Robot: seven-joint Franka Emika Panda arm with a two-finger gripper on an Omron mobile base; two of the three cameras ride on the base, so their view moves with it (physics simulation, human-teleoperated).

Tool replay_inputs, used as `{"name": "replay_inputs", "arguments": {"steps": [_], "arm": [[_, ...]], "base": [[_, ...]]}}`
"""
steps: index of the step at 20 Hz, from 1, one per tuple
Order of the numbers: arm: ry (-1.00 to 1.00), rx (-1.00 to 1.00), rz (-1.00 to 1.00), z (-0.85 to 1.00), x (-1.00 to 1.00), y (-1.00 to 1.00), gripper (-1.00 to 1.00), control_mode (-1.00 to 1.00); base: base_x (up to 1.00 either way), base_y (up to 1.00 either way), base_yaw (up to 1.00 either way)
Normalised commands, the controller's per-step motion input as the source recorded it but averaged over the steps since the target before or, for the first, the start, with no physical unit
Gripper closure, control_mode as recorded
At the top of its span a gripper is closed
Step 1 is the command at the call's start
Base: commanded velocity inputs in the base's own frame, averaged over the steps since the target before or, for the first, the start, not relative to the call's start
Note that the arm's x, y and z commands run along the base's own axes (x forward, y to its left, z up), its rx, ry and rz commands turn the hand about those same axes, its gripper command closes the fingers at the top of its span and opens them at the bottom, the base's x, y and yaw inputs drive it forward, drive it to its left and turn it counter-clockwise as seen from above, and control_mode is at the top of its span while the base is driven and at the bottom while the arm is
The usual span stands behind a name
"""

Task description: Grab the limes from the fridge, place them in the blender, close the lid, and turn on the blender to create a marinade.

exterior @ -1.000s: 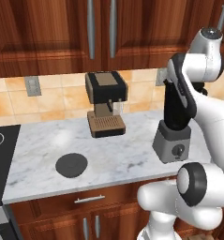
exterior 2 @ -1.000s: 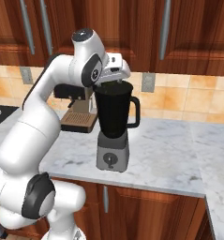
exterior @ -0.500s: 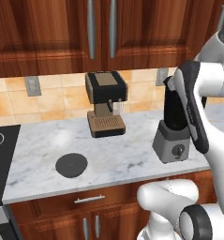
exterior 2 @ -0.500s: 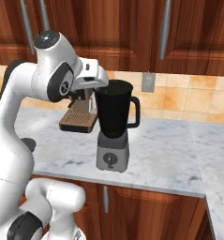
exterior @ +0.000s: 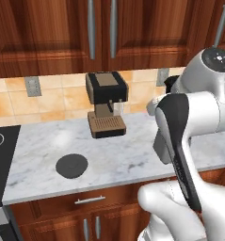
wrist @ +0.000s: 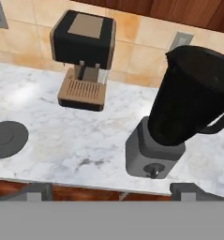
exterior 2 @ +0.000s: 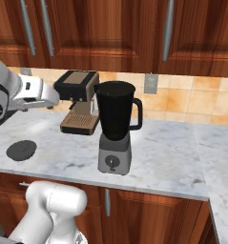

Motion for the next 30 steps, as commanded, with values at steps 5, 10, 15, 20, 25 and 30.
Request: {"name": "replay_inputs", "arguments": {"steps": [5, 10, 15, 20, 25, 30], "arm": [[0.18, 0.00, 0.01, -0.20, -0.84, 1.00, -1.00, -1.00], [0.49, 0.01, 0.00, -0.54, 0.06, 1.00, -1.00, -1.00], [0.50, 0.04, 0.00, -0.62, 0.27, 0.89, -1.00, -1.00], [0.06, 0.00, 0.01, -0.50, 0.20, 0.34, -1.00, -1.00], [0.02, 0.10, 0.00, -0.93, 0.40, 0.16, -1.00, -1.00], [0.02, 0.02, -0.01, -0.39, 0.47, 0.21, -1.00, -1.00]], "base": [[0.00, 0.00, 0.00], [0.00, 0.00, 0.00], [0.00, 0.00, 0.00], [0.00, 0.00, 0.00], [0.00, 0.00, 0.00], [0.00, 0.00, 0.00]]}}
